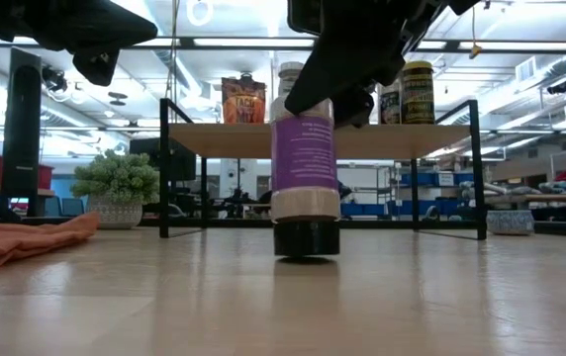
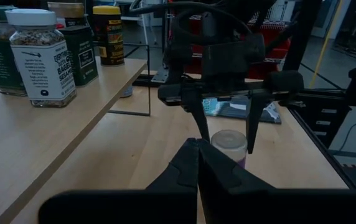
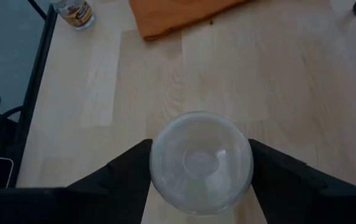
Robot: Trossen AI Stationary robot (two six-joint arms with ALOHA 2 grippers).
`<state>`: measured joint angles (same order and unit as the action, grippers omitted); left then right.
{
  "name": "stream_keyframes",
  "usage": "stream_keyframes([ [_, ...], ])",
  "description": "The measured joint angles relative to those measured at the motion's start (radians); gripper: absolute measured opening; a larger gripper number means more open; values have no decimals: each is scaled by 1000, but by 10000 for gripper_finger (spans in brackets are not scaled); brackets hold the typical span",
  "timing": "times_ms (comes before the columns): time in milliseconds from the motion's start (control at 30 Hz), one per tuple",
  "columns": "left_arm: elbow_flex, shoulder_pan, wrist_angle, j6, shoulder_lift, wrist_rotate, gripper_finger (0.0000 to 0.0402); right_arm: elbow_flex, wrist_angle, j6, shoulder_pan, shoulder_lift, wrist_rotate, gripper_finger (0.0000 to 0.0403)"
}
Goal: Shelf spices
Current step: Put the black seasoning bottle on the shelf
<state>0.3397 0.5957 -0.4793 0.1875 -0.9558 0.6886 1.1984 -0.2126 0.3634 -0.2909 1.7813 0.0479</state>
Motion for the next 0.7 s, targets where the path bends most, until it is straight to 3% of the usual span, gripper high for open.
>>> stream_keyframes([
  [400, 0, 0, 0, 0, 0, 0, 5, 2, -2, 8, -4, -3, 0, 243],
  [700, 0, 0, 0, 0, 0, 0, 5, 106, -73, -46, -5, -13, 12, 242],
])
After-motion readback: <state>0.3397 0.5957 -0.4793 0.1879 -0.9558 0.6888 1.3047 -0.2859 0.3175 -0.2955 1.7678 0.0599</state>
